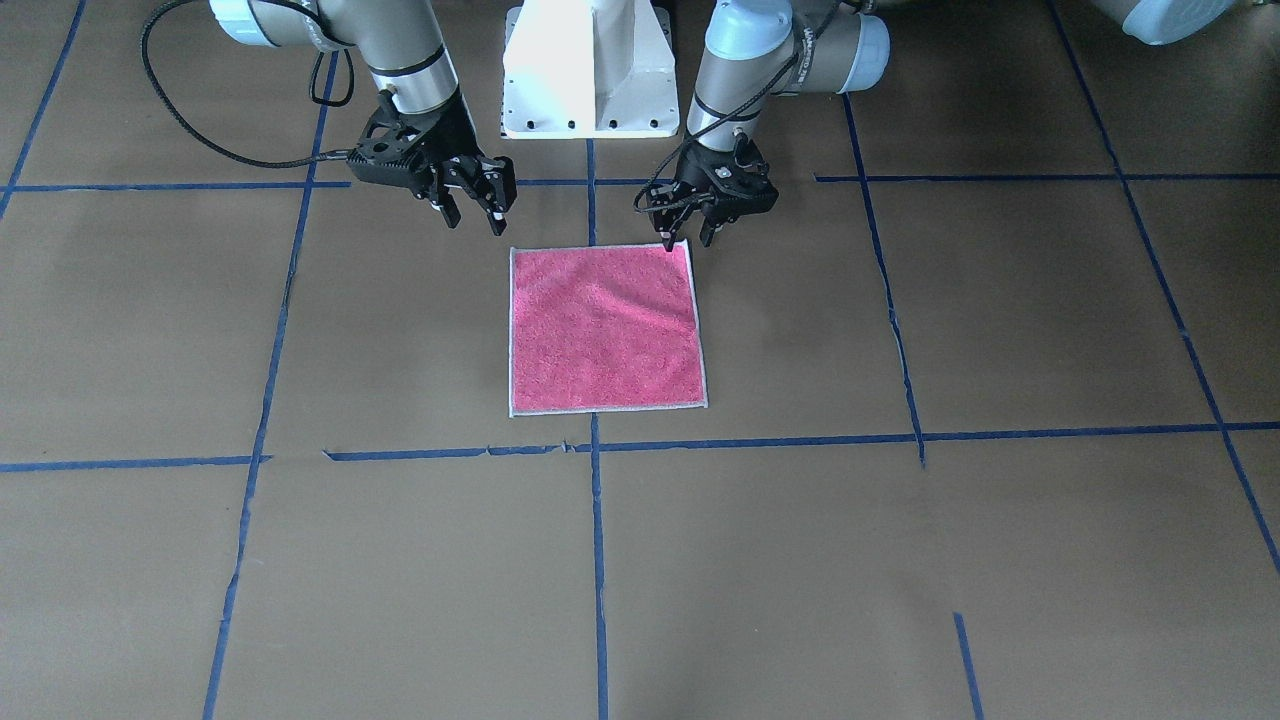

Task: Fold towel twice with both arms
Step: 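Lower both grippers onto the near corners of the pink towel and grasp them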

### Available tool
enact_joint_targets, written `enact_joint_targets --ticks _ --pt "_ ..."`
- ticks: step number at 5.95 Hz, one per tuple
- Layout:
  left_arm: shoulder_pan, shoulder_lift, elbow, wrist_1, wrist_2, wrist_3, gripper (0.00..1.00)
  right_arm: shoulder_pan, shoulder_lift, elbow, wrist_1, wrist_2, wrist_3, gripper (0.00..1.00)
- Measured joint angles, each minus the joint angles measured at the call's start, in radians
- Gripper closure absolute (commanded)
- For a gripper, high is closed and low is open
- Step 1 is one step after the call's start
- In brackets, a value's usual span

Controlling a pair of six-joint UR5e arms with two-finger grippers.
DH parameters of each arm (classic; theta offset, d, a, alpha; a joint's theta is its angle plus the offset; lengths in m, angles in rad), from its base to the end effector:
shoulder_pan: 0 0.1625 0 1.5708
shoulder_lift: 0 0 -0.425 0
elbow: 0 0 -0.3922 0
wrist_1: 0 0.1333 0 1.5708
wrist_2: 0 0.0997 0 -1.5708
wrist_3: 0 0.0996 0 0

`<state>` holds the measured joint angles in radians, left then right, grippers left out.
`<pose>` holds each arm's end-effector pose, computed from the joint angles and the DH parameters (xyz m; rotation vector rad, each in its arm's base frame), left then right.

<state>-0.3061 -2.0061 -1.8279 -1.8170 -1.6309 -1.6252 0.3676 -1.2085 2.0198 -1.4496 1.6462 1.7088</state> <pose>0.5530 -0.3083 0.2758 0.0629 0.9419 -0.3053 -0.4772 -0.3186 0.2546 0.0377 -0.9419 0.4329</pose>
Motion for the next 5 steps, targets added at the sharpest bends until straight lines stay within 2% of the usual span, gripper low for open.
enact_joint_targets --ticks 1,3,5 --pt "0.003 0.000 0.001 0.000 0.000 -0.004 0.91 -0.005 0.000 0.000 0.000 -0.009 0.000 0.32" --pt "0.004 0.000 0.000 0.000 0.000 -0.007 1.00 -0.014 0.000 -0.002 0.000 -0.019 0.001 0.32" --pt "0.004 0.001 -0.001 0.000 0.000 -0.007 1.00 -0.036 0.001 -0.021 0.000 -0.039 0.006 0.35"
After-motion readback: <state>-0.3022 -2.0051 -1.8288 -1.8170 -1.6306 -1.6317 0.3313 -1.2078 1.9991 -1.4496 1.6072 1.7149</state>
